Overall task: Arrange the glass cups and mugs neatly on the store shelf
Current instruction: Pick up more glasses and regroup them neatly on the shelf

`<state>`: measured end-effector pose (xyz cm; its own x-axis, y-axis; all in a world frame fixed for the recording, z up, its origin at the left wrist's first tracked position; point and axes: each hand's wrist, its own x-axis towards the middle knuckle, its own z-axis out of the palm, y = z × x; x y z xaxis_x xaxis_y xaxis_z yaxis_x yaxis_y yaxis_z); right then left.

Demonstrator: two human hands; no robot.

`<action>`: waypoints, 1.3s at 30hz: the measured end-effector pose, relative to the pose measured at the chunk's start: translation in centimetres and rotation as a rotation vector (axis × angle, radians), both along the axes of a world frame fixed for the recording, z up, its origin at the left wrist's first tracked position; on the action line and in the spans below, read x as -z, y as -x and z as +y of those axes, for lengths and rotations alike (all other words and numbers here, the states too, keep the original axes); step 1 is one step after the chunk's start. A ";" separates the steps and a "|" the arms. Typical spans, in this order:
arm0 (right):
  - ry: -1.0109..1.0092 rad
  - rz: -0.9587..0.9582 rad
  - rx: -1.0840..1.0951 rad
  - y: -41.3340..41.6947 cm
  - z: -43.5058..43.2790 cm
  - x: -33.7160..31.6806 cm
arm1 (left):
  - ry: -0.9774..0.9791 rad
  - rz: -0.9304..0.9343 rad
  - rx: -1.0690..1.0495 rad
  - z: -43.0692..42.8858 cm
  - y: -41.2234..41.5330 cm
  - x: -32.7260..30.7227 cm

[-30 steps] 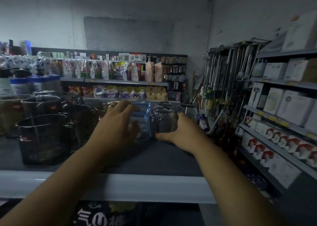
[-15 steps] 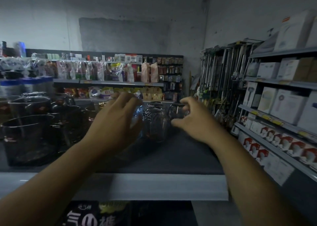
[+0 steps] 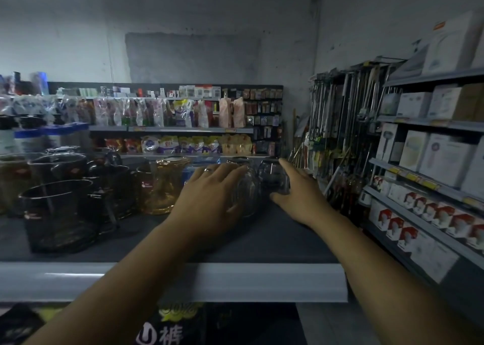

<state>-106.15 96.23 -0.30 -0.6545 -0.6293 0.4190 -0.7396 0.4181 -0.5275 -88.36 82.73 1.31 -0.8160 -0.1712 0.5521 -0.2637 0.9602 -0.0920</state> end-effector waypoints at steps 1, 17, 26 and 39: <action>-0.010 0.000 -0.004 -0.1 0.1 -0.1 | -0.008 0.000 0.000 0.0 0.0 0.0; -0.049 0.361 -0.364 -11.8 -6.3 -7.3 | -0.191 -0.074 -0.084 -8.3 -11.6 -9.0; -0.441 0.347 -0.307 -15.5 -15.4 -8.2 | -0.232 -0.325 0.154 -17.7 -12.3 -10.1; -0.182 0.182 -0.253 -16.0 -16.8 -6.4 | -0.178 -0.326 0.418 -21.1 -8.9 -8.9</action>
<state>-90.13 79.45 6.06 -0.3939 -0.8367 0.3805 -0.9065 0.2852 -0.3114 -79.42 61.62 10.22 -0.9582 0.1359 0.2517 0.1576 0.9852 0.0680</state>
